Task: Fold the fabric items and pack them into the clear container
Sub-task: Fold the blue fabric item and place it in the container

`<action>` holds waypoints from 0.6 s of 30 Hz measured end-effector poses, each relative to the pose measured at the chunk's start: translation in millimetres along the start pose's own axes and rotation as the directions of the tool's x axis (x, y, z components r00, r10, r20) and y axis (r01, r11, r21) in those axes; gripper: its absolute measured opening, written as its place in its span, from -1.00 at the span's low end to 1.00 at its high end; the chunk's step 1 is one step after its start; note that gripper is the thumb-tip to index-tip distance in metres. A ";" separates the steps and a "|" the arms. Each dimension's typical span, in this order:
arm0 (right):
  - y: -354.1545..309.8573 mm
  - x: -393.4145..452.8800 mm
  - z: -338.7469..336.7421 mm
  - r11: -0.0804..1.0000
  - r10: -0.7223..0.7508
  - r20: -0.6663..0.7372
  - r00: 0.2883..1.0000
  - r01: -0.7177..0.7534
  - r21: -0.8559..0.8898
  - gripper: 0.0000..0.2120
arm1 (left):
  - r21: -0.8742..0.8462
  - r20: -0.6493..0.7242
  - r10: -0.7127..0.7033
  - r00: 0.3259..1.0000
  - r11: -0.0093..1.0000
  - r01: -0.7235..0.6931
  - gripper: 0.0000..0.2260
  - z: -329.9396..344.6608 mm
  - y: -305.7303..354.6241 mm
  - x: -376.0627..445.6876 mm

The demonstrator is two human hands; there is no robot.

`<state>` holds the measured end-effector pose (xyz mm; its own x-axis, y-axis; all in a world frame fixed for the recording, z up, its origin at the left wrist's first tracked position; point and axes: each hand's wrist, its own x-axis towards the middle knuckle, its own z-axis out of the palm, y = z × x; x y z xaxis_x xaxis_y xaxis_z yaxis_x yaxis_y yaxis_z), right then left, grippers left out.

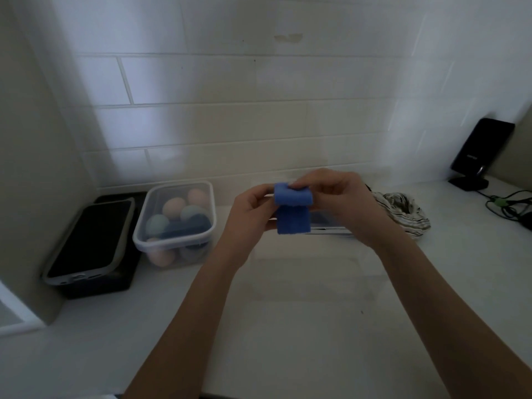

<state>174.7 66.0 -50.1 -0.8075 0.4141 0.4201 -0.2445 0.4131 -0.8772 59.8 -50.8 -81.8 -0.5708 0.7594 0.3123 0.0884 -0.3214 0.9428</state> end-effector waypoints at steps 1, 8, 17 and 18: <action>0.2 -0.2 -0.3 1.000 -0.015 0.006 1.000 0.015 -0.012 -0.72 | -0.010 -0.003 -0.006 1.000 1.000 0.006 -0.79 -0.5 0.0 0.7; 0.7 1.6 -1.3 0.982 -0.023 0.034 0.999 0.029 -0.189 -0.65 | -0.023 -0.007 -0.050 0.999 0.999 0.050 -0.80 -3.8 -1.2 4.1; 3.7 0.9 1.6 0.954 -0.047 -0.021 0.999 0.039 -0.297 -0.61 | -0.044 0.059 -0.018 0.998 0.999 0.021 -0.70 -4.3 1.0 2.4; 2.1 0.5 2.6 0.954 -0.040 -0.036 0.999 0.028 -0.297 -0.66 | -0.022 0.048 -0.002 0.999 1.000 0.003 -0.65 -5.2 0.2 2.2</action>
<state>172.4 65.0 -52.3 -0.7773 0.4259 0.4630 -0.0961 0.6470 -0.7564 54.4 -52.2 -81.5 -0.5315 0.7861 0.3156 0.0686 -0.3314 0.9410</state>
